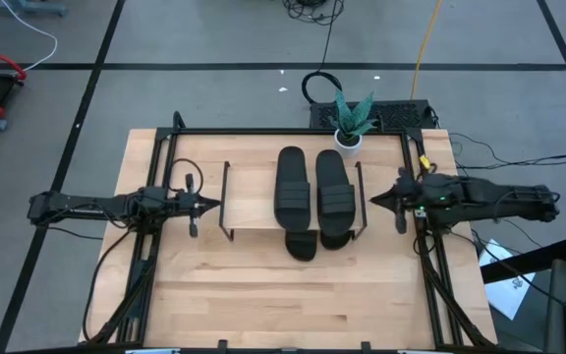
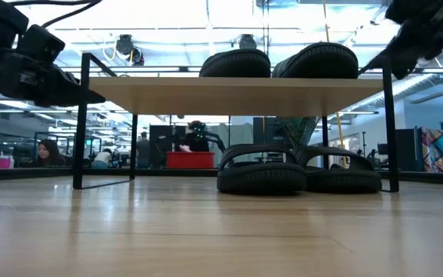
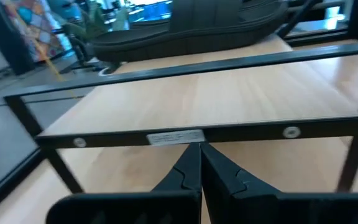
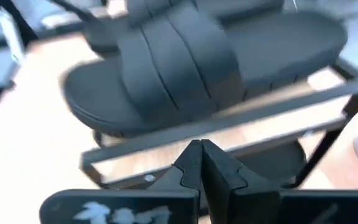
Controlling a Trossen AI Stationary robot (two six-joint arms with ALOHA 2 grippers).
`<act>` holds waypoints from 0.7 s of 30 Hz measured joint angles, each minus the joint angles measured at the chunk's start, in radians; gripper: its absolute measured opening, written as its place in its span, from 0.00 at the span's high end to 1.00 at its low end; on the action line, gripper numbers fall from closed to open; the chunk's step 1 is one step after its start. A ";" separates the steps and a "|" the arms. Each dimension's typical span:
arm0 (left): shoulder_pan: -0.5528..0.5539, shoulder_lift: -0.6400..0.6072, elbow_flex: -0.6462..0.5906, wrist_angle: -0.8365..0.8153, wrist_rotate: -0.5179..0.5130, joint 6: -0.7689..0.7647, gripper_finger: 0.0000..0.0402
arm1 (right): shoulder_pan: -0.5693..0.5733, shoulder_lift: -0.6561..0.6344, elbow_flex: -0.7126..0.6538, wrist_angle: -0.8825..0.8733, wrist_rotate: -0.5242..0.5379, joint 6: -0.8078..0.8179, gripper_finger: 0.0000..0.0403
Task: Pick and place slides into the shelf
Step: Return to Home Position
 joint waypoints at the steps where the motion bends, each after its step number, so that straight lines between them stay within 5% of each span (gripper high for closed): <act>1: 0.000 0.000 0.000 0.000 -0.010 0.001 0.99 | 0.001 -0.029 0.000 0.002 -0.020 -0.005 1.00; 9: 0.000 0.000 0.000 0.003 0.017 0.052 0.99 | 0.030 -0.158 0.000 0.064 -0.127 -0.038 1.00; 21: 0.000 -0.006 0.000 0.083 0.005 0.058 0.99 | 0.040 -0.121 -0.123 0.476 -0.271 -0.129 1.00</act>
